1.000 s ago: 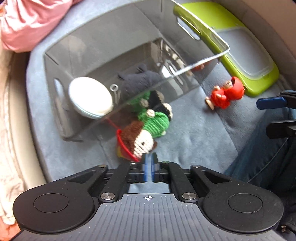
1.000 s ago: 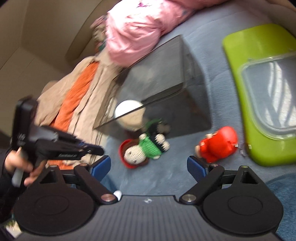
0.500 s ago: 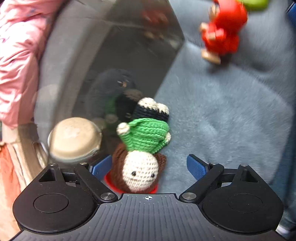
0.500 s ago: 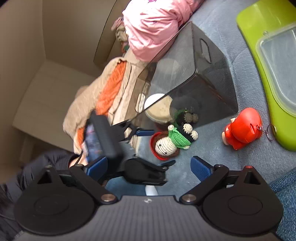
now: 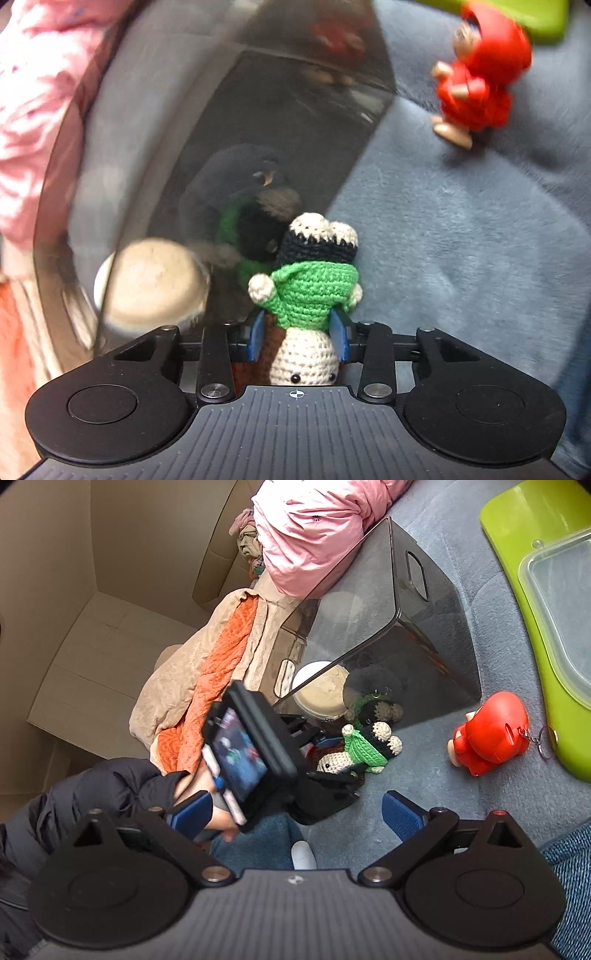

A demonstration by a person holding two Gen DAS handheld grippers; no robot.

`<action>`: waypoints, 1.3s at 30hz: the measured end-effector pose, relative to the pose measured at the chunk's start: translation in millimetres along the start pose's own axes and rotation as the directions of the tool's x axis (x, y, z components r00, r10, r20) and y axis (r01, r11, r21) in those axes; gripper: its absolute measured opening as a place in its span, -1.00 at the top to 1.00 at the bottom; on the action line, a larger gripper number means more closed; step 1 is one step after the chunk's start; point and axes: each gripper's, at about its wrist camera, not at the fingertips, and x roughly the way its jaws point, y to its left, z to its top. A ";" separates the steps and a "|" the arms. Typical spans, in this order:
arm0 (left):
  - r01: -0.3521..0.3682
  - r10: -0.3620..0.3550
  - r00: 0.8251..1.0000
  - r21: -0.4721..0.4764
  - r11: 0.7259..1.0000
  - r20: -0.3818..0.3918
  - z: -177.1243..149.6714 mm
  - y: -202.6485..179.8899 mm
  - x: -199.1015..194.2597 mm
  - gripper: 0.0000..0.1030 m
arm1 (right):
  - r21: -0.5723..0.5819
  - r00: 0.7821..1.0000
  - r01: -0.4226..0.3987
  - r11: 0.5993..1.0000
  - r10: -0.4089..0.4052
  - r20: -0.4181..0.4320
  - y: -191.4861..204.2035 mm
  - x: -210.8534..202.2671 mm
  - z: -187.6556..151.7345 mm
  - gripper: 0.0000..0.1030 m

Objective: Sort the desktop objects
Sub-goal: 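Carry the crocheted doll into the clear box and open the left gripper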

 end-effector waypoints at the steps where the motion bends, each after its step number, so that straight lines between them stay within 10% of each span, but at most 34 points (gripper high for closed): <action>1: 0.015 -0.016 1.000 -0.029 0.999 -0.008 -5.5 6.5 -5.7 0.26 | 0.003 1.000 -0.005 1.000 0.005 0.003 -0.8 -0.6 -0.1 -0.92; 11: 0.222 -0.222 0.975 -0.246 0.943 0.030 -51.8 57.2 -91.6 0.32 | -0.001 1.000 0.002 1.000 -0.002 -0.005 0.7 2.1 0.4 -0.94; 19: 0.365 -0.264 0.926 -0.462 0.809 0.269 -10.8 151.6 -154.8 0.31 | -0.004 1.000 -0.001 1.000 0.001 -0.010 1.5 3.2 0.0 -0.97; 28: 0.407 -0.312 0.914 -0.587 0.700 0.261 104.1 169.4 -57.5 0.31 | 0.001 0.999 0.039 0.999 -0.039 -0.037 0.4 10.7 1.8 -0.98; 32: 0.466 -0.409 0.880 -0.613 0.638 0.242 117.9 148.9 -23.4 0.31 | 0.013 0.998 0.038 0.999 -0.037 -0.053 -3.8 12.6 3.1 -0.98; 39: 0.447 -0.452 0.877 -0.619 0.646 0.162 114.9 124.9 3.1 0.46 | 0.043 0.995 0.021 0.999 -0.017 -0.094 -12.5 20.9 7.6 -0.99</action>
